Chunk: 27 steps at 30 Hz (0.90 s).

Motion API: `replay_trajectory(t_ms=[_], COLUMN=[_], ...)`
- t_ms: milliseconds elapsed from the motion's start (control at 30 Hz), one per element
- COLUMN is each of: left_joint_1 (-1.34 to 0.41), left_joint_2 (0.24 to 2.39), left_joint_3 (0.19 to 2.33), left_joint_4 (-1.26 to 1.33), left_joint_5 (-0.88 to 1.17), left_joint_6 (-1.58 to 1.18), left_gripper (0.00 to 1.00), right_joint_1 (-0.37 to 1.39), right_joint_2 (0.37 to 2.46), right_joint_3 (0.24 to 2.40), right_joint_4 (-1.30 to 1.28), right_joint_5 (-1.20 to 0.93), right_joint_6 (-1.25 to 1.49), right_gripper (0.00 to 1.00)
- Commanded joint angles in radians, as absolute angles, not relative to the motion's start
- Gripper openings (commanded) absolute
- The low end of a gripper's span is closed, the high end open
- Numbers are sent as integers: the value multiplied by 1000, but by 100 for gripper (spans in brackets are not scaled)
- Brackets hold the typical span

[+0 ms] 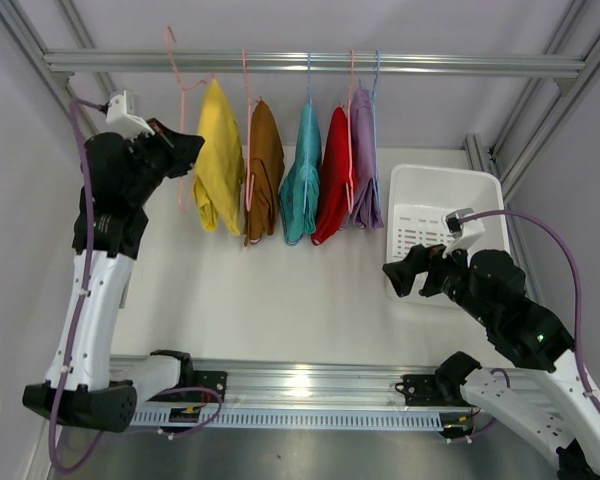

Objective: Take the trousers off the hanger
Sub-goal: Pick up the hanger from the clothesline.

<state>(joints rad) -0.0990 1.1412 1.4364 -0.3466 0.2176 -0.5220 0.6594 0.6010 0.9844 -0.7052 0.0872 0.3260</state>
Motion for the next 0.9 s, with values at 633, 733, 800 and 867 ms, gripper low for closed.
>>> replay_trajectory(t_ms=[633, 733, 800, 867], left_joint_1=[-181, -225, -239, -248], left_joint_2=[637, 630, 630, 629], left_joint_3=[1137, 1111, 1092, 1078], left_joint_4=[-337, -347, -351, -356], left_joint_5=[-195, -282, -311, -354], left_joint_6=[-483, -450, -442, -437], left_gripper=[0, 0, 0, 1], right_joint_1=[728, 843, 923, 1055], right_joint_2=[817, 931, 998, 1113], right_joint_3=[1268, 1375, 1437, 1544], right_joint_4=[-611, -562, -543, -523], right_joint_5=[-12, 68, 122, 196], right_joint_6=[207, 170, 143, 98], right_gripper=[100, 100, 99, 100])
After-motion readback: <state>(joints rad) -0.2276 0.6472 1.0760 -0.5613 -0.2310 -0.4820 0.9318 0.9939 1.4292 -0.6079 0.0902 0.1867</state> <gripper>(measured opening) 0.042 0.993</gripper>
